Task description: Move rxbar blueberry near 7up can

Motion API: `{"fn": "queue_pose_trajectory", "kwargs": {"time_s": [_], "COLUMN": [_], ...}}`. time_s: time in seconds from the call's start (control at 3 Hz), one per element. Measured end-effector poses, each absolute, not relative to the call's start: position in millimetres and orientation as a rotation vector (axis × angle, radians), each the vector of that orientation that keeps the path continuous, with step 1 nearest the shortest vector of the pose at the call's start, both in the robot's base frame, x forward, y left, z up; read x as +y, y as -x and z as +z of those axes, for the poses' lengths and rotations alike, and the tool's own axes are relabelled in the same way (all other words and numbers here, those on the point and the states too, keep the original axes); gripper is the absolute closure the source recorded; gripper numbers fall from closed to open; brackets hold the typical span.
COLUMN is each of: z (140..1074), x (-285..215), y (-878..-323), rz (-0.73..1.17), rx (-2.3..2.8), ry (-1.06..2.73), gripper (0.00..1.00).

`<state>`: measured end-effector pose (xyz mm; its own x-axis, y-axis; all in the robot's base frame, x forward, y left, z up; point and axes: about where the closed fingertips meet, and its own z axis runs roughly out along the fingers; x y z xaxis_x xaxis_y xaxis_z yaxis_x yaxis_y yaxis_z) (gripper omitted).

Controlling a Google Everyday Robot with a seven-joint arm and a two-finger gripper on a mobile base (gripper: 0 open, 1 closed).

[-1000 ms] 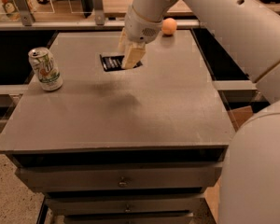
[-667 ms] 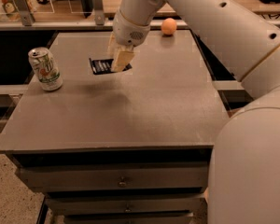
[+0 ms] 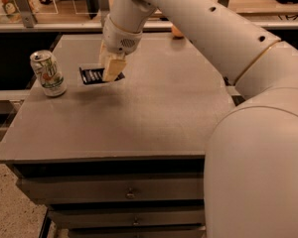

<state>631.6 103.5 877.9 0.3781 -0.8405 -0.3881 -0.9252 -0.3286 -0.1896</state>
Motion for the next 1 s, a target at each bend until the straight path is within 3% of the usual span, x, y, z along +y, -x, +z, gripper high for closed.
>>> {"fn": "queue_pose_trajectory", "kwargs": {"time_s": [0.67,1.0], "z": [868.2,863.3], "x": [135.5,146.7], "y": [-617.4,-609.1], "rz": [0.368,0.388], "rx": [1.490,1.477], "ry": [2.302,2.314], "gripper": [1.00,0.83]}}
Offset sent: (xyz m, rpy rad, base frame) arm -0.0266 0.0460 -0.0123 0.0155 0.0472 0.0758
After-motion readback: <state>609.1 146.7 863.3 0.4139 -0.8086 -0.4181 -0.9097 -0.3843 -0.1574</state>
